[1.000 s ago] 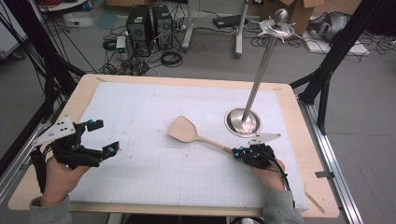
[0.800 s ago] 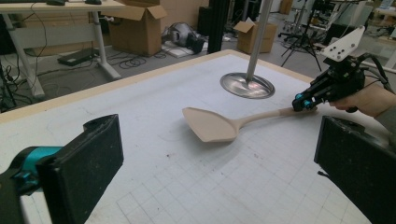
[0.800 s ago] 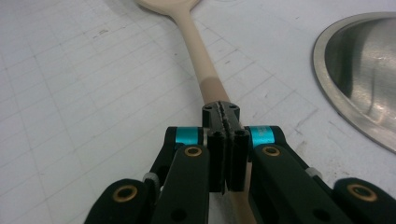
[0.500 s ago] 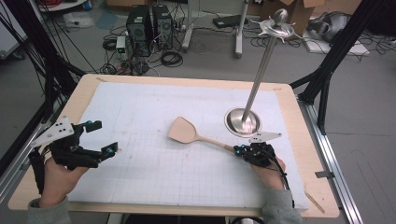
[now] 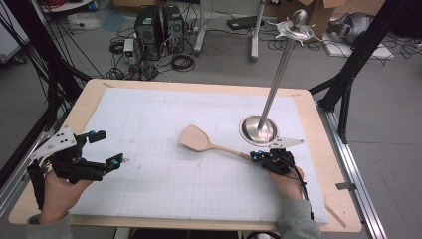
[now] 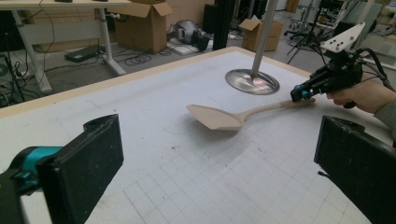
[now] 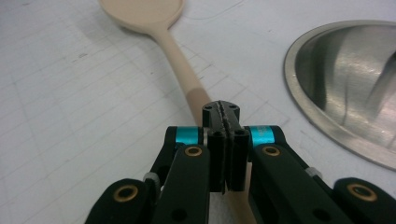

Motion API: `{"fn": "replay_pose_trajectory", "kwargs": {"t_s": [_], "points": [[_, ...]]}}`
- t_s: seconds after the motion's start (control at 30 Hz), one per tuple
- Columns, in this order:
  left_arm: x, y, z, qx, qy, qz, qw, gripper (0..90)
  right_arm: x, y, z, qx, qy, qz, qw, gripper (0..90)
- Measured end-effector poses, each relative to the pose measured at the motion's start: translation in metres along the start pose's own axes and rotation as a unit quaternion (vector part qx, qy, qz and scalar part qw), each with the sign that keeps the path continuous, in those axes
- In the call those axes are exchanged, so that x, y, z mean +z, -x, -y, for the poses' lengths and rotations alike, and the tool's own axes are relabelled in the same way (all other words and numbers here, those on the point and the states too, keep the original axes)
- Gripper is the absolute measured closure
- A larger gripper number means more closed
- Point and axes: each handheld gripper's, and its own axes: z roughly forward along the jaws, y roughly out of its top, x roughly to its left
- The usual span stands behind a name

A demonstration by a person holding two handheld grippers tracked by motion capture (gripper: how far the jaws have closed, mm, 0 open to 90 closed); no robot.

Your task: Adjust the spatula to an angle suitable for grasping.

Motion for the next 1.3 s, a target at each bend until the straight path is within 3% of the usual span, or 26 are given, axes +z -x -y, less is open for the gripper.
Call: {"fn": "replay_pose_trajectory", "kwargs": {"t_s": [0.07, 0.1, 0.2, 0.33, 0.5, 0.87, 1.13, 1.3], "points": [[-0.001, 0.0, 0.0, 0.0, 0.0, -0.002, 1.0, 1.7, 0.0, 0.0, 0.0, 0.002, -0.001, 0.002, 1.0, 89.7], [-0.001, 0.0, 0.0, 0.001, 0.0, -0.002, 1.0, 1.7, 0.001, 0.0, 0.0, -0.001, -0.004, 0.017, 0.9998, 89.8], [-0.001, 0.0, 0.001, -0.001, -0.001, -0.003, 1.0, 1.7, 0.002, 0.002, 0.001, 0.006, -0.002, 0.016, 0.9998, 89.8], [-0.001, -0.001, 0.001, -0.001, 0.0, -0.002, 1.0, 1.7, 0.001, 0.001, 0.0, -0.001, -0.004, 0.02, 0.9998, 89.7], [-0.002, -0.003, 0.001, -0.002, -0.001, -0.002, 1.0, 1.7, -0.006, -0.005, -0.005, -0.002, 0.005, 0.001, 1.0, 89.8], [-0.004, -0.003, 0.001, -0.003, 0.0, -0.002, 1.0, 1.7, 0.004, -0.009, -0.002, -0.017, -0.038, -0.02, 0.9989, 89.7], [-0.002, -0.003, 0.001, -0.003, -0.001, -0.001, 1.0, 1.7, 0.006, -0.008, -0.001, -0.012, -0.045, -0.027, 0.9985, 89.9], [-0.001, -0.002, 0.002, -0.004, -0.001, -0.001, 1.0, 1.7, 0.007, -0.004, 0.001, -0.007, -0.051, -0.004, 0.9986, 89.9]]}}
